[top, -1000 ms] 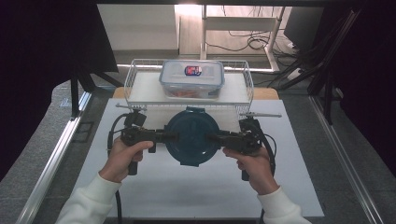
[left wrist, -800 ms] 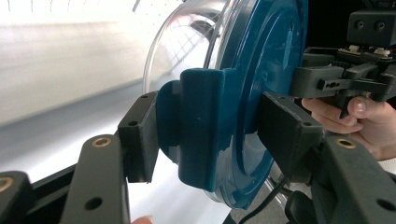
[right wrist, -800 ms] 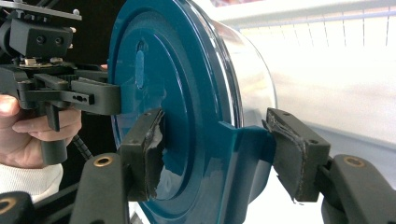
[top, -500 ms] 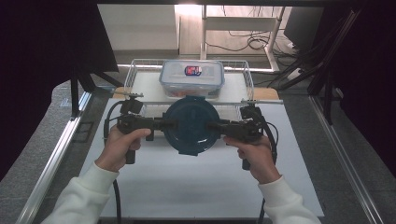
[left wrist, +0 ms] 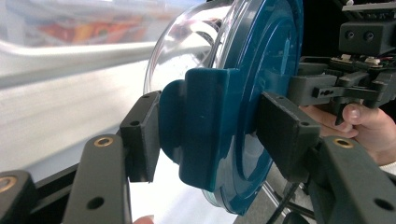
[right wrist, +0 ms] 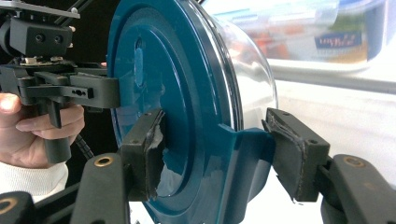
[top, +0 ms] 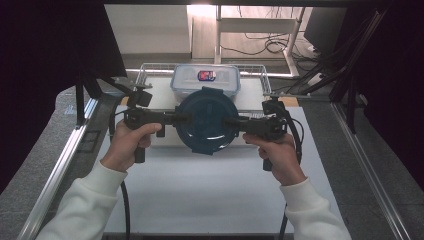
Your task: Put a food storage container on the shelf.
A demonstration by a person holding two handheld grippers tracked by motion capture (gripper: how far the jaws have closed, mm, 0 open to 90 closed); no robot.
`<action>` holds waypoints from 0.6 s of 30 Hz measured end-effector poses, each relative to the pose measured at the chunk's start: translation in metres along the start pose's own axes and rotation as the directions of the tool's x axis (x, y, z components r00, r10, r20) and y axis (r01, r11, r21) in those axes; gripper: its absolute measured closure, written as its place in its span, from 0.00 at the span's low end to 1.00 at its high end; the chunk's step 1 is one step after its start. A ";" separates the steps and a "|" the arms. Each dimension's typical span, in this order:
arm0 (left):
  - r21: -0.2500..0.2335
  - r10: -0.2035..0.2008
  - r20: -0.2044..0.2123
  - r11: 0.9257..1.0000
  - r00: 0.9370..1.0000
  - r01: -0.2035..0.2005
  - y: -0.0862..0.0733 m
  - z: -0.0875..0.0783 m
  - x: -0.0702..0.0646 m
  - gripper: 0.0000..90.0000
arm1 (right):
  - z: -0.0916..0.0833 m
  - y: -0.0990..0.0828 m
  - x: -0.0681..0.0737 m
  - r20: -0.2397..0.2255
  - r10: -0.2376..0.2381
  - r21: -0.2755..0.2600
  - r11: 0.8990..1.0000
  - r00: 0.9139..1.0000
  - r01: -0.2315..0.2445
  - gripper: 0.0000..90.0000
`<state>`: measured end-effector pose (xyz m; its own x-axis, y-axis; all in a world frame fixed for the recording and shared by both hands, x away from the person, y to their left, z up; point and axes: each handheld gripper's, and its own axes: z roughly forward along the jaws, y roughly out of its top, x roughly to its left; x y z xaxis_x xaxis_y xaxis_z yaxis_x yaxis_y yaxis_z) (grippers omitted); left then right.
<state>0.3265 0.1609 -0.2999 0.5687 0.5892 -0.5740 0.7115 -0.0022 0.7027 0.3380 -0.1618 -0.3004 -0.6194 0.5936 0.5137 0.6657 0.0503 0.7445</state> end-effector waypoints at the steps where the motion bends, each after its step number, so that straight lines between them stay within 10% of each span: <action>1: -0.004 -0.002 0.001 1.000 1.000 0.002 0.002 0.000 -0.001 0.47 | -0.001 0.002 0.000 0.000 -0.007 -0.001 1.000 1.000 0.007 0.44; 18: -0.054 0.001 0.024 0.999 1.000 0.000 0.041 -0.012 -0.008 0.47 | -0.010 0.053 0.015 0.018 -0.068 -0.012 0.998 0.997 0.069 0.44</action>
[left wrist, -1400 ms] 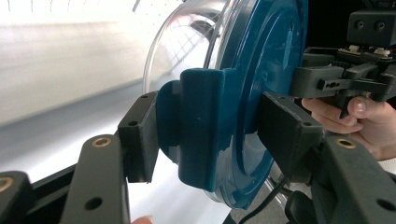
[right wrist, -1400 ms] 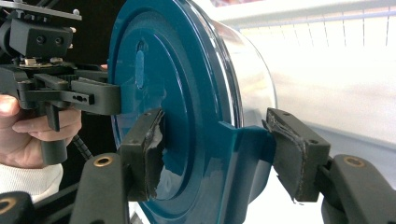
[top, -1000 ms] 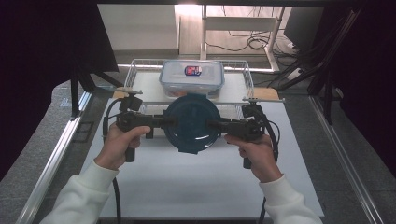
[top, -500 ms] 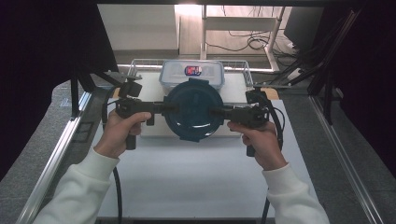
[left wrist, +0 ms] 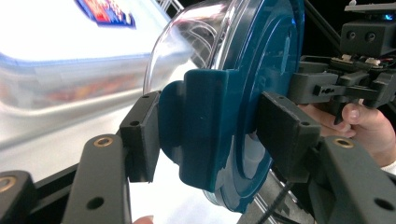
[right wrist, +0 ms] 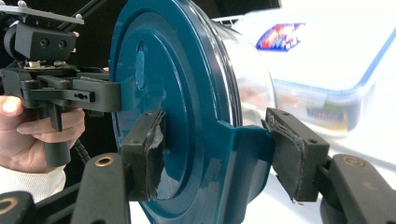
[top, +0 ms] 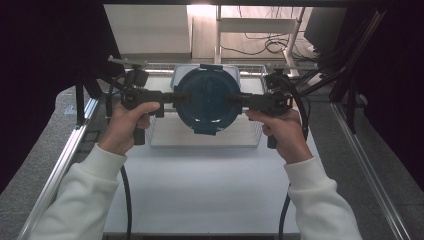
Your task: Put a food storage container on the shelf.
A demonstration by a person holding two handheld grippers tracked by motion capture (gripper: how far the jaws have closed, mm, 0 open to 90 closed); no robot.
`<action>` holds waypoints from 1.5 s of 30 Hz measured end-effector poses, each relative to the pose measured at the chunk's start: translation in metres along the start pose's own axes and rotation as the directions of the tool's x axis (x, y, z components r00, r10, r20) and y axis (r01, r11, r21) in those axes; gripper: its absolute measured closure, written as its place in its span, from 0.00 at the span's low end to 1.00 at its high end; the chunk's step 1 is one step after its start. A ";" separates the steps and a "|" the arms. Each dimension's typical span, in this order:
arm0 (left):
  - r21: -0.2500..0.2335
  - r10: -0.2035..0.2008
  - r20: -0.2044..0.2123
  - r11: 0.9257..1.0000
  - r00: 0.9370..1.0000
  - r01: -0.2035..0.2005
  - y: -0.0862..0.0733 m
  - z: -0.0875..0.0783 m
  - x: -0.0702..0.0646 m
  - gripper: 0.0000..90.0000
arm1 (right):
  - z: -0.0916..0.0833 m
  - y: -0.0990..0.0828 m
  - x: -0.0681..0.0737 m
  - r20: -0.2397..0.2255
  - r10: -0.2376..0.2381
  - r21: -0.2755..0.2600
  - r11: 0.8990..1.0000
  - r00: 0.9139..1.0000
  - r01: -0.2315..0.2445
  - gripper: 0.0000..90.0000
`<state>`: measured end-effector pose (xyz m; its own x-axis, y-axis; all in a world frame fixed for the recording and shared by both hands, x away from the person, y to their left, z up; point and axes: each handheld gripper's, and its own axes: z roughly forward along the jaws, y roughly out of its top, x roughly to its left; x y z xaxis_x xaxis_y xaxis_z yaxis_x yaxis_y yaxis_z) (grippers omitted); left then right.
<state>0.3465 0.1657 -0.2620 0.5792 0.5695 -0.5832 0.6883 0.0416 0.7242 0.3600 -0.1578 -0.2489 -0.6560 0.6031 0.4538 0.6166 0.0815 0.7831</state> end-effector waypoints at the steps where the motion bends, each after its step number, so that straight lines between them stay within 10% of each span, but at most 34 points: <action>1: -0.002 0.002 -0.001 1.000 1.000 -0.002 0.004 -0.001 0.000 0.47 | 0.000 0.005 0.000 0.000 -0.002 0.003 1.000 1.000 0.002 0.44; 12: -0.003 0.006 -0.011 1.000 1.000 -0.006 0.043 0.000 0.012 0.47 | 0.012 0.047 -0.009 -0.011 -0.006 -0.016 1.000 1.000 0.006 0.44; 34: 0.020 -0.126 -0.009 0.992 0.992 0.126 0.089 0.028 0.068 0.47 | 0.059 0.087 -0.062 -0.031 0.122 -0.015 0.992 0.992 -0.123 0.45; 40: 0.007 -0.211 0.028 0.977 0.977 0.211 0.091 0.038 0.087 0.45 | 0.068 0.086 -0.073 -0.028 0.199 -0.050 0.978 0.980 -0.200 0.43; 45: -0.001 -0.300 0.062 0.954 0.952 0.301 0.092 0.048 0.103 0.42 | 0.077 0.086 -0.088 -0.029 0.297 -0.035 0.954 0.954 -0.298 0.41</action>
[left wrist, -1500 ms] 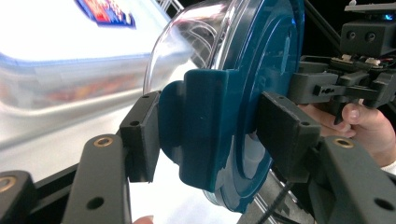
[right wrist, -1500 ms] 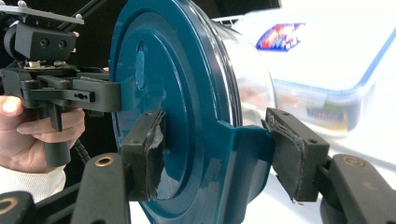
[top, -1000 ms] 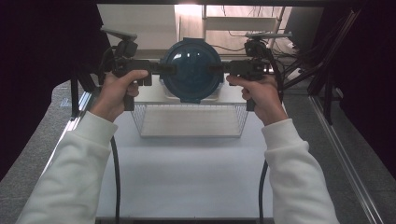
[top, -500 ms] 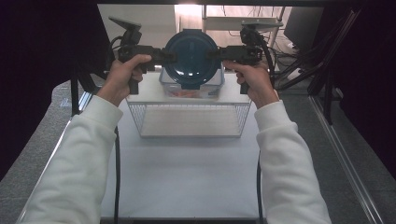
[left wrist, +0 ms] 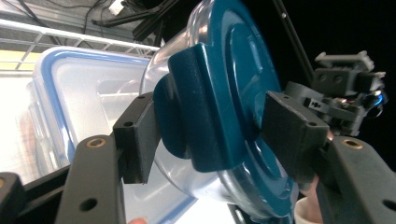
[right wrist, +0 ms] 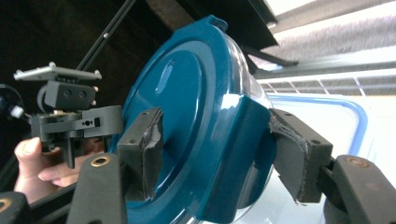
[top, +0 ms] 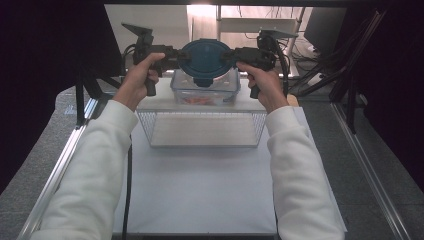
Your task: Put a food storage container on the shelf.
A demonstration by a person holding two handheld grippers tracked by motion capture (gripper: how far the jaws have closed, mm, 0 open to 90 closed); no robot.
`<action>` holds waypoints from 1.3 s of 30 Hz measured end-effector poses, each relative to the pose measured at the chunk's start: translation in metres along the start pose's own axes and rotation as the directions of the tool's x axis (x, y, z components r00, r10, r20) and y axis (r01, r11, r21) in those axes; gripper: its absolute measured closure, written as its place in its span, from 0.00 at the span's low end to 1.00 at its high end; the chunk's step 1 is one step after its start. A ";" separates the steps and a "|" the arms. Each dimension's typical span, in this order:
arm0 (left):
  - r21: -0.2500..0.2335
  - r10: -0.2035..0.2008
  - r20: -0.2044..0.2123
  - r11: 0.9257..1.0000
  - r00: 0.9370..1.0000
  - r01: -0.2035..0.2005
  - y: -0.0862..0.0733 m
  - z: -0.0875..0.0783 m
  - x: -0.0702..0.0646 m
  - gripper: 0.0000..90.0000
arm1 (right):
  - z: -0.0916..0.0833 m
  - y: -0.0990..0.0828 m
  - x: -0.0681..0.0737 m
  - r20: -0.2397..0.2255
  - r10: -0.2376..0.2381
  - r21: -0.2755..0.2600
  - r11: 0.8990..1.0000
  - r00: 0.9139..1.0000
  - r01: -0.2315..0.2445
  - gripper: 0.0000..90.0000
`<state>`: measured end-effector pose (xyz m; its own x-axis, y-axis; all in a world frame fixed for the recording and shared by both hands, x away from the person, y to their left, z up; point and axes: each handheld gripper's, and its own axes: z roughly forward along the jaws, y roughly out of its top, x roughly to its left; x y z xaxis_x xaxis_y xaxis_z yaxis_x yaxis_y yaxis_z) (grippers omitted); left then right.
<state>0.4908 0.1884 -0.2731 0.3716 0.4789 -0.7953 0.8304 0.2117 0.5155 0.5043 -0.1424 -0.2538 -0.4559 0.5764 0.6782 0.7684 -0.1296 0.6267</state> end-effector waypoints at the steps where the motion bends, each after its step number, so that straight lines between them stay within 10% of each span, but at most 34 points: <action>1: -0.003 -0.011 0.002 1.000 1.000 0.011 0.001 0.001 0.001 0.42 | 0.001 0.001 -0.003 -0.006 0.010 0.001 1.000 1.000 -0.010 0.41; 9: -0.020 -0.016 0.014 1.000 1.000 0.016 -0.001 0.002 0.004 0.41 | 0.003 0.002 -0.006 -0.008 0.029 -0.003 1.000 1.000 -0.029 0.41; 23: -0.131 0.130 -0.052 0.982 0.990 -0.136 -0.010 -0.020 -0.011 0.11 | -0.020 -0.003 0.004 0.011 -0.087 -0.093 0.992 0.996 0.088 0.19; 32: -0.137 0.242 -0.040 0.960 0.969 -0.246 -0.035 -0.040 -0.027 0.12 | -0.044 -0.018 0.014 0.028 -0.234 -0.069 0.969 0.972 0.235 0.21; 39: -0.099 0.330 -0.117 0.935 0.937 -0.341 -0.063 -0.049 -0.031 0.14 | -0.057 -0.036 0.012 0.030 -0.316 -0.041 0.948 0.948 0.317 0.25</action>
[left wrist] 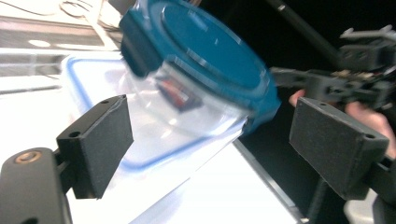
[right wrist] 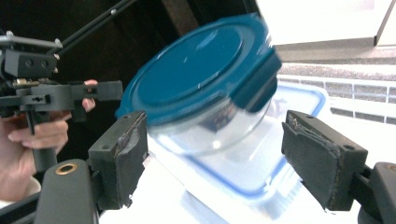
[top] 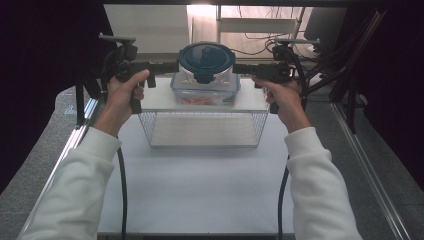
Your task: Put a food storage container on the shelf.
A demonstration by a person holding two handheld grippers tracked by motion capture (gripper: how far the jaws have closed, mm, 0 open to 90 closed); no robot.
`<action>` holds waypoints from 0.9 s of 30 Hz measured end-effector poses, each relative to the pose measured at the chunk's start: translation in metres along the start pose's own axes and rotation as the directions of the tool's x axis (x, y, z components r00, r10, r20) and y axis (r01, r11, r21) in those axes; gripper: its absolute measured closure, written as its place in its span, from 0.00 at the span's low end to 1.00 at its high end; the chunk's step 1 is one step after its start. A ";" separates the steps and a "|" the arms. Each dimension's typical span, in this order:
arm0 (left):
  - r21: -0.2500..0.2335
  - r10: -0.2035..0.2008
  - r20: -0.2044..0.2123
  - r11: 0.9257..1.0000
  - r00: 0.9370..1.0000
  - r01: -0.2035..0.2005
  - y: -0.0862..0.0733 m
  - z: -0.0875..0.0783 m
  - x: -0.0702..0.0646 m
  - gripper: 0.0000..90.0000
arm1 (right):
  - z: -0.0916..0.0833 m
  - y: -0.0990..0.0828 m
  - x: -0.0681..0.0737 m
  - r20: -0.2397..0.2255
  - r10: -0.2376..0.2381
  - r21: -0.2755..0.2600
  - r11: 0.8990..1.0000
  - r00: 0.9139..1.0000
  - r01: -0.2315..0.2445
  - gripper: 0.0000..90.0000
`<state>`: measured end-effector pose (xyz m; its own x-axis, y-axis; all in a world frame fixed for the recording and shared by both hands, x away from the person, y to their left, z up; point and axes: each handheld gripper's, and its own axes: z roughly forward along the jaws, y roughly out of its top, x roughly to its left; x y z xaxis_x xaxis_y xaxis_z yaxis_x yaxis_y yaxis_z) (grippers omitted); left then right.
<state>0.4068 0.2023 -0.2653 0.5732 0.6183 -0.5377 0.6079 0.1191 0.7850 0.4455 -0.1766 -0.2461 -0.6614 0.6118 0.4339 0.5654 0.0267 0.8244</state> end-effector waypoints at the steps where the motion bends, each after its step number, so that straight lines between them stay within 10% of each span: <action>1: 0.003 0.015 -0.004 1.000 1.000 -0.015 -0.004 -0.003 -0.002 0.14 | -0.002 -0.004 0.001 -0.004 -0.007 0.001 1.000 1.000 0.007 0.25; 13: 0.027 0.080 -0.084 0.997 0.993 -0.078 -0.078 -0.032 -0.014 0.19 | -0.035 -0.062 0.012 0.039 -0.098 -0.006 0.995 0.994 0.099 0.26; 27: 0.143 0.152 -0.151 0.981 0.977 -0.131 -0.184 -0.043 -0.004 0.23 | -0.071 -0.173 0.005 0.100 -0.160 0.046 0.987 0.982 0.156 0.27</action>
<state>0.2684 0.2112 -0.3945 0.5693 0.7393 -0.3595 0.6002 -0.0750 0.7963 0.3089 -0.2344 -0.3608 -0.6908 0.6754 0.2581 0.4773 0.1578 0.8644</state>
